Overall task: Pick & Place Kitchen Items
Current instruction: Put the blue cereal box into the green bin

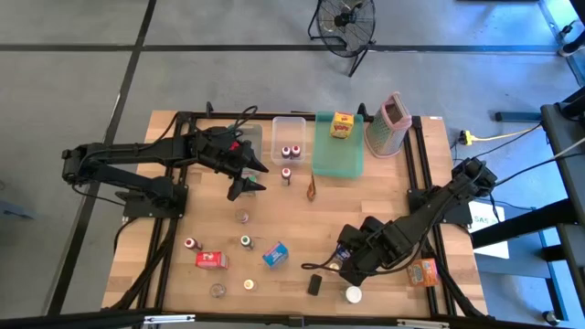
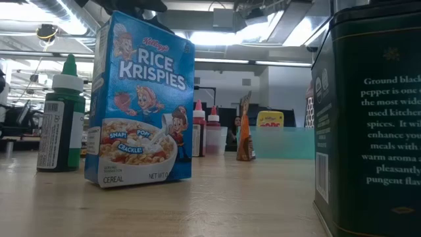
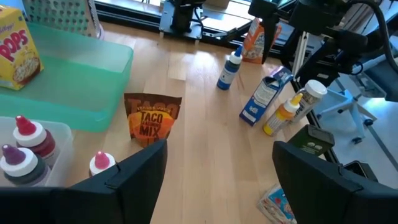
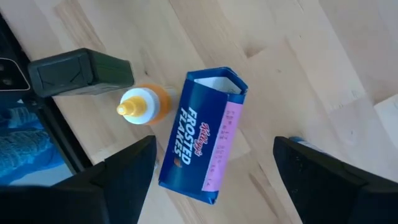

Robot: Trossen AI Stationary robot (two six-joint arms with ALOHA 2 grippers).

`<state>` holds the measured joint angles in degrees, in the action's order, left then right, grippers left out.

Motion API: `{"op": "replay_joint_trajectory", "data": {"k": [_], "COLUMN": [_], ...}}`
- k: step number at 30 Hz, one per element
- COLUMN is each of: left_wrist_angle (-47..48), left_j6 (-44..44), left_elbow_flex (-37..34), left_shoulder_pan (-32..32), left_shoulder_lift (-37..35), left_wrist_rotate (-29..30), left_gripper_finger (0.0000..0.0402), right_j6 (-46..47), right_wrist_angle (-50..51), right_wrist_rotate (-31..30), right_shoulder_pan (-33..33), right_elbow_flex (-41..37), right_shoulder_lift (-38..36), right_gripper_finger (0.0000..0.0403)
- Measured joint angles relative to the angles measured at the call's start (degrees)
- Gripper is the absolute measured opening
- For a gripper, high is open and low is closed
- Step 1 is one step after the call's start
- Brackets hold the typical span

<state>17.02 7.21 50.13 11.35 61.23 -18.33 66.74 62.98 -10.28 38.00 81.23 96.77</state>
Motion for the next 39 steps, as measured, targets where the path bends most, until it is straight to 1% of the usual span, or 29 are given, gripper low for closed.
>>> {"op": "replay_joint_trajectory", "data": {"k": [7,11,20,33,36,39], "left_wrist_angle": [0.0,0.0,0.9,1.2,1.7,1.8], "left_j6": [0.0,0.1,0.1,0.5,0.5,0.6], "left_elbow_flex": [0.0,0.0,0.0,0.0,0.0,0.0], "left_shoulder_pan": [0.0,0.0,0.0,0.0,0.0,0.0], "left_shoulder_lift": [0.0,0.0,0.0,0.0,0.0,0.0], "left_wrist_rotate": [0.0,0.0,0.0,0.0,0.0,0.0], "left_gripper_finger": [0.0287,0.0286,0.0286,0.0287,0.0287,0.0286], "right_j6": [-0.5,-1.6,-1.8,-1.8,-1.8,-1.8], "right_wrist_angle": [-0.3,0.0,0.0,0.0,0.0,0.0], "right_wrist_rotate": [0.5,1.5,1.5,1.5,1.5,1.5], "right_shoulder_pan": [0.0,0.0,0.0,-0.1,-0.1,-0.2], "right_elbow_flex": [0.0,0.0,0.0,0.0,0.0,0.0], "right_shoulder_lift": [0.4,2.0,5.4,5.8,5.8,5.8], "right_gripper_finger": [0.0326,0.0326,0.0326,0.0325,0.0317,0.0299]}}
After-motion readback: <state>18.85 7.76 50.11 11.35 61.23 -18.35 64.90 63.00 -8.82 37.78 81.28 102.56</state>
